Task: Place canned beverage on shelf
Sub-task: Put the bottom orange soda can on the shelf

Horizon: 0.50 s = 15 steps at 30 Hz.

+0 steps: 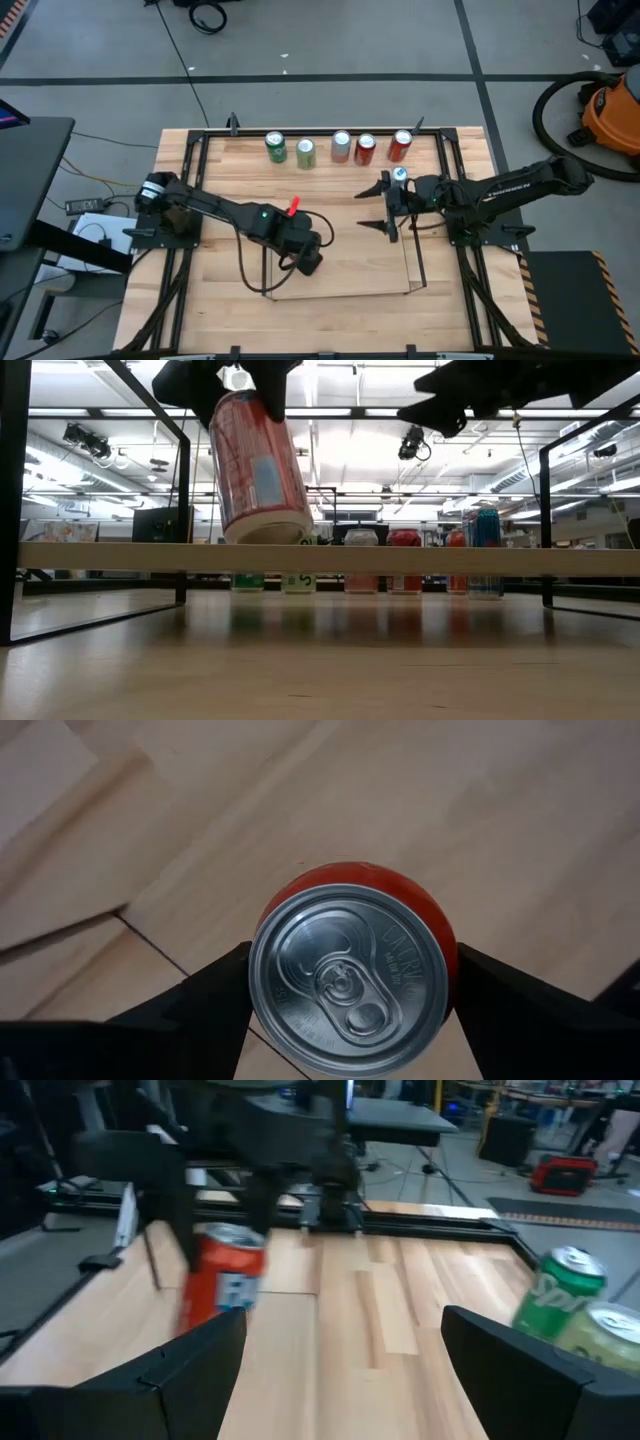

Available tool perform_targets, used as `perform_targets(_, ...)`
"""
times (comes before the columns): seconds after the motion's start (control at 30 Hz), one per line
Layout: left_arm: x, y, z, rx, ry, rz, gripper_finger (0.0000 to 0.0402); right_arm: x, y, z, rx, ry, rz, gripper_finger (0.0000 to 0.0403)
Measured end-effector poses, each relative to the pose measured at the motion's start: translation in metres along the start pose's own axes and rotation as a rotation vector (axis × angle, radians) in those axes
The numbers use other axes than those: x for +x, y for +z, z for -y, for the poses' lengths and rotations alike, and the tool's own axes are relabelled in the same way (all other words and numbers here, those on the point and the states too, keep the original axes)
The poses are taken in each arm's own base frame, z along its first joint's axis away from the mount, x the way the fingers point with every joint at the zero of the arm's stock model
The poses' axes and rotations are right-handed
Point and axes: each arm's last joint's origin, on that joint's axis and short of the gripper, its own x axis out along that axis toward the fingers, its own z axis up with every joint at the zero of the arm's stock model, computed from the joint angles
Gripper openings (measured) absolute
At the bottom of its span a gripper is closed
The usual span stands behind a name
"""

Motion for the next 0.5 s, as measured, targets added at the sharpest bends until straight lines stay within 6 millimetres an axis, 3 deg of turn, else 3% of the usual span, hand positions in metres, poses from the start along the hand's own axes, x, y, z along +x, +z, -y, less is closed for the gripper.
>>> perform_targets(0.5, 0.001, 0.011, -0.017, -0.008, 0.132, 0.018, 0.0299, 0.000, -0.003, -0.007, -0.029, 0.002, -0.039, 0.0347)
